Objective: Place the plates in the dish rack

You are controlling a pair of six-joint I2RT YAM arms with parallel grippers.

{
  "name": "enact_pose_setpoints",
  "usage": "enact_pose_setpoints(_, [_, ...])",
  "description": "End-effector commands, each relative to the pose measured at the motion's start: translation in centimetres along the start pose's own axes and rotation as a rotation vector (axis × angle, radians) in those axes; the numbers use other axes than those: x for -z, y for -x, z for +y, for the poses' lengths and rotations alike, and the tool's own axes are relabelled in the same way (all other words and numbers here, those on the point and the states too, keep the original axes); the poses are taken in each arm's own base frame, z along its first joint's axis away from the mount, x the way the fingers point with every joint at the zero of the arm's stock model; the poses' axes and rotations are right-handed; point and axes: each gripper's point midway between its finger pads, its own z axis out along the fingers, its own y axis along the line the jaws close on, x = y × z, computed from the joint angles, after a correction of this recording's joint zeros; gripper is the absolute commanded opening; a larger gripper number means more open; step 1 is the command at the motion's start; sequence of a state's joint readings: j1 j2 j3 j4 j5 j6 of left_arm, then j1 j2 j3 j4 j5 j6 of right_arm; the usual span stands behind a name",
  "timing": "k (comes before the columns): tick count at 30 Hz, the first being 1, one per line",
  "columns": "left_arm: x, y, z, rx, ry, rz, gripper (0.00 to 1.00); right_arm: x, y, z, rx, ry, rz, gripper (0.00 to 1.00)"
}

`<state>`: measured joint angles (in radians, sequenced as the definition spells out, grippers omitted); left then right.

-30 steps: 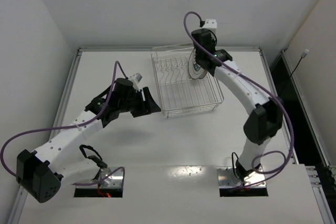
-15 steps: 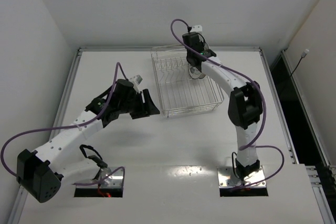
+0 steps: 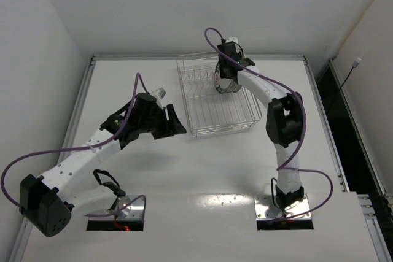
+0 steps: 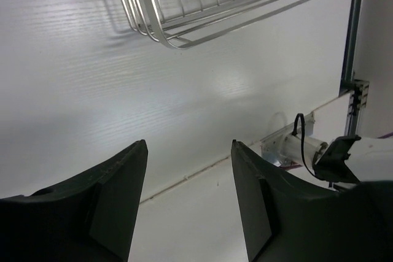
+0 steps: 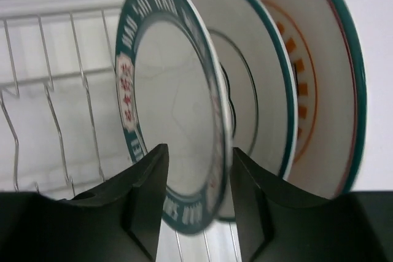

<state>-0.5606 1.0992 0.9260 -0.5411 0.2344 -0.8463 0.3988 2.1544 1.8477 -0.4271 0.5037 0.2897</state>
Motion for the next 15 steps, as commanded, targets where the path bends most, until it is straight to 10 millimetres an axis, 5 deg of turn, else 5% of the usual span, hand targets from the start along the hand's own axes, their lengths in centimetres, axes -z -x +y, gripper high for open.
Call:
enact_pose_setpoints(1, [0.2,1.9,0.6,0.022,0.064,-0.068,0.54,6.9,4.1,-0.9,-0.075,0.124,-0.067,0.45])
enact_pose_setpoints(3, [0.3,3.0,1.6,0.034,0.136,-0.12,0.54,8.8,3.3,-2.0,-0.084,0.122,-0.051,0.49])
enact_pose_setpoints(4, [0.5,3.5,1.9,0.05,0.153,-0.139,0.54,11.5,4.5,-3.1,-0.117,0.13,-0.092,0.54])
enact_pose_setpoints(5, [0.4,3.9,1.8,0.05,0.159,-0.146,0.54,12.0,3.1,-4.1,-0.128,0.118,-0.067,0.58])
enact_pose_setpoints(8, [0.6,4.7,2.0,0.054,0.171,-0.174,0.54,15.3,1.9,-6.9,-0.201,0.089,-0.056,0.87])
enact_pose_setpoints(12, [-0.1,4.7,2.5,0.047,0.187,-0.171,0.54,17.7,-1.4,-7.8,-0.165,0.107,0.033,0.95])
enact_pose_setpoints(15, [-1.0,4.1,2.8,0.047,0.169,-0.154,0.54,18.0,-6.8,-8.9,-0.125,0.093,0.112,0.99])
